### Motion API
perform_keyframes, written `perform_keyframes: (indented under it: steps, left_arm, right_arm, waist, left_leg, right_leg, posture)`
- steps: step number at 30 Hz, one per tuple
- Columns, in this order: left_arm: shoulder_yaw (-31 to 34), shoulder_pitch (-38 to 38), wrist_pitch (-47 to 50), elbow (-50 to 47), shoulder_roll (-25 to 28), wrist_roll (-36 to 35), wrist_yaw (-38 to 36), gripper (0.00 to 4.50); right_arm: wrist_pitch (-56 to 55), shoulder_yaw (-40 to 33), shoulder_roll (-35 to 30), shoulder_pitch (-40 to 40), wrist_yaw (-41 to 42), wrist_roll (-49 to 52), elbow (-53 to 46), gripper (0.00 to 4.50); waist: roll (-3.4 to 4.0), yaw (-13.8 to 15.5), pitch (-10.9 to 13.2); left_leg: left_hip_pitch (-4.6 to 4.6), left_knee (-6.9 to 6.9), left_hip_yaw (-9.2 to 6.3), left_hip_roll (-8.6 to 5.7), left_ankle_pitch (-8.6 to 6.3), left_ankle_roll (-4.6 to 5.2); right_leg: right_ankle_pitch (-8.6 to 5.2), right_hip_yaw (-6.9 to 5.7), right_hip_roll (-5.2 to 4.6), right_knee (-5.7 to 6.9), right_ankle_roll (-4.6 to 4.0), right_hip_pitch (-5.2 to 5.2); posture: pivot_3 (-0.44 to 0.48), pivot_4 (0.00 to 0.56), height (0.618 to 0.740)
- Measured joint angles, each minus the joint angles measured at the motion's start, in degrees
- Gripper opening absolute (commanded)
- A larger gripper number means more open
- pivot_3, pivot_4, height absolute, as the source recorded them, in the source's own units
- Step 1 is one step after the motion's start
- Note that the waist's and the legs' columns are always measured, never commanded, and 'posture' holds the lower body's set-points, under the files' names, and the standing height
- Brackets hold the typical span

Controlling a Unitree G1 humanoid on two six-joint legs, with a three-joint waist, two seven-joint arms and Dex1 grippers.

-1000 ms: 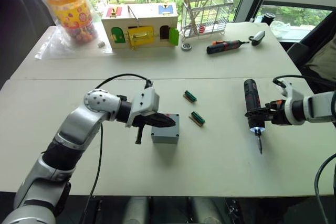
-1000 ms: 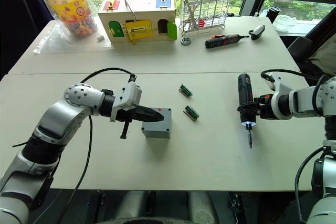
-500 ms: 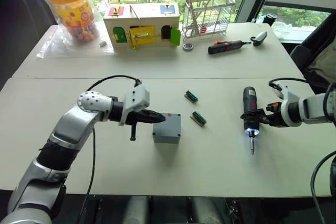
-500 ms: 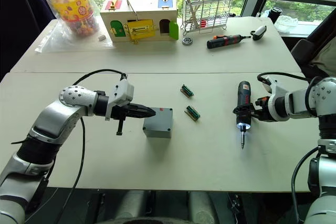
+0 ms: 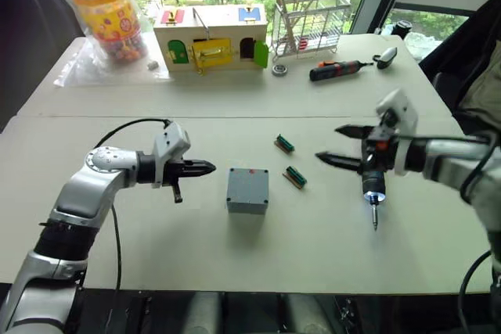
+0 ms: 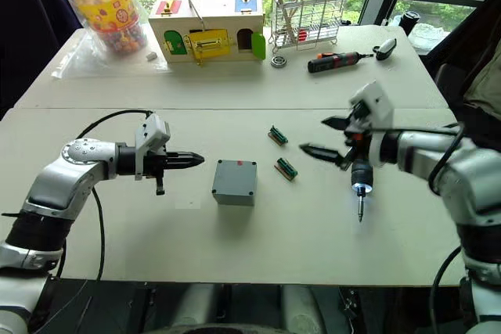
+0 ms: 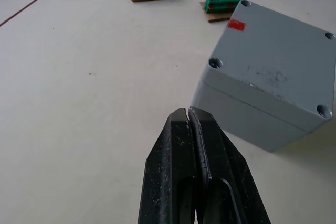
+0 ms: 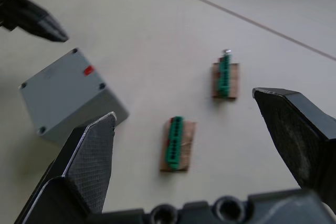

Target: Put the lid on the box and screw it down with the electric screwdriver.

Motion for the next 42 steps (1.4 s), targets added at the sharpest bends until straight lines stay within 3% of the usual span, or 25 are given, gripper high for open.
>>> perform_keyframes:
  steps: [4, 16, 27, 35, 42]
  left_arm:
    - [-1.1, 1.4, -0.3, -0.2, -1.1, 2.0, 2.3, 0.00]
    - [-4.4, 1.5, 1.3, -2.3, -4.4, 2.6, 2.4, 0.00]
    - [-7.2, -9.1, -6.7, 11.6, -10.5, 6.8, 1.3, 0.00]
    - [-7.9, -8.2, -11.7, 16.0, -4.1, 11.7, -0.7, 0.00]
    - [-6.5, 0.8, -3.6, 4.4, -0.8, 6.6, -5.0, 0.00]
  right_arm:
    - [-1.7, 6.9, 4.2, 5.2, 2.2, -1.2, -5.7, 4.48]
    - [0.4, 15.5, 8.2, 5.2, 3.9, -4.8, -6.2, 4.48]
    - [7.0, 15.8, 14.1, 4.4, 1.9, -2.0, -8.7, 4.48]
    - [3.7, 10.6, 6.9, 4.3, 2.7, -5.7, -8.5, 4.48]
    - [-4.8, 13.9, 8.1, 1.0, 4.8, -13.8, 0.1, 4.48]
  waist:
    - [-0.02, -0.1, 0.0]
    - [-0.06, -0.1, 0.0]
    - [-0.08, -0.2, 0.0]
    - [-0.09, -0.5, 0.0]
    - [-0.12, -0.3, 0.0]
  left_leg:
    - [0.04, 0.09, 0.00, -0.09, 0.03, -0.06]
    - [0.06, 0.08, -0.05, -0.09, 0.07, -0.11]
    - [0.06, 0.09, -0.07, -0.21, 0.10, -0.17]
    - [0.07, 0.05, -0.06, -0.22, 0.10, -0.17]
    - [0.08, 0.08, -0.05, -0.11, 0.10, -0.17]
  right_leg:
    - [0.04, 0.01, -0.10, 0.00, 0.08, 0.09]
    - [0.05, -0.03, -0.07, 0.01, 0.09, 0.10]
    - [0.05, -0.05, -0.05, 0.04, 0.09, 0.08]
    - [0.05, -0.04, -0.04, 0.05, 0.09, 0.04]
    - [0.05, -0.03, -0.08, 0.10, 0.09, 0.06]
  posture:
    - [0.000, 0.150, 0.736]
    - [0.000, 0.150, 0.736]
    - [0.000, 0.150, 0.736]
    - [0.000, 0.150, 0.736]
    - [0.000, 0.150, 0.736]
